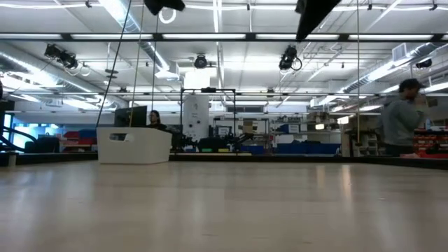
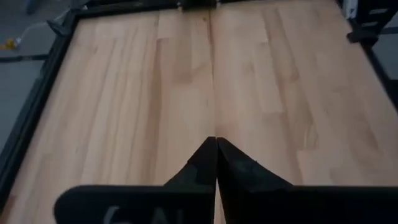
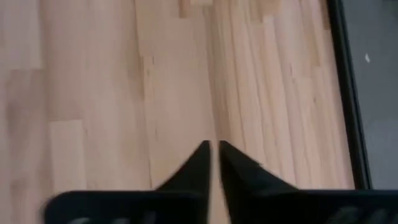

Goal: Pick and place USB-C Cables
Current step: Return to Home Position

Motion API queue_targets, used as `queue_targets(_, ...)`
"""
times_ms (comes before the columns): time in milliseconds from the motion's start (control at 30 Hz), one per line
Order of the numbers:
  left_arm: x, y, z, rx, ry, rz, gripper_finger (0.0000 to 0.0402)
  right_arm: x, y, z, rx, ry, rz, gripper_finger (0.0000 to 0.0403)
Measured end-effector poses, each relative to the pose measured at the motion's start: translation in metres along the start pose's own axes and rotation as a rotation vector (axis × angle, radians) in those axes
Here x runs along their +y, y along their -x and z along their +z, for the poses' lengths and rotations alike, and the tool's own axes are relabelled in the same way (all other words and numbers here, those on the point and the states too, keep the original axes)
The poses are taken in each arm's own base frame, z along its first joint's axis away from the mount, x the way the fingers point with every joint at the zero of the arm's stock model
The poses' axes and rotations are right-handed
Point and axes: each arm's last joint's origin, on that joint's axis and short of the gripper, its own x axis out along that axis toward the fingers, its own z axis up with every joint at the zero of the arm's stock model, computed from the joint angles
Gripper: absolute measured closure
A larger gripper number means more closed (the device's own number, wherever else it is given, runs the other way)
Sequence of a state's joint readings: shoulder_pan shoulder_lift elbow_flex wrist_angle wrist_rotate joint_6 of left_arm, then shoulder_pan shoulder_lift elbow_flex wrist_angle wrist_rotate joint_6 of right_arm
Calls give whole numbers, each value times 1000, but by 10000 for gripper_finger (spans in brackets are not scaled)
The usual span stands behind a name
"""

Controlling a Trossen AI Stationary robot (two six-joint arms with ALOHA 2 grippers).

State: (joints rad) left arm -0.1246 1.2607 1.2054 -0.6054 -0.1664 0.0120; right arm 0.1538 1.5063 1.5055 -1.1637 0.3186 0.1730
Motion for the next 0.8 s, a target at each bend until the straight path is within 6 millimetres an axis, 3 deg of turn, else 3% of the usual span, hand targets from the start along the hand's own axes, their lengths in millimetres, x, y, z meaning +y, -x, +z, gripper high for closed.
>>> queue_targets(67, 3, 16, -2, -12, 3, 12, 393, -4, 16, -7, -34, -10, 15, 390)
queue_targets(233, 13, 57, -14, -1, 28, 96, 397, -14, 50, -33, -142, -58, 66, 396)
queue_targets(367, 14, 85, -20, -125, 44, 85, 398, -20, 62, -65, -257, -118, 110, 397)
queue_targets(600, 14, 97, -69, -329, 85, 69, 398, -26, 61, -126, -463, -238, 213, 400)
queue_targets(800, 14, 97, -112, -550, 105, 40, 398, -26, 49, -160, -671, -238, 287, 400)
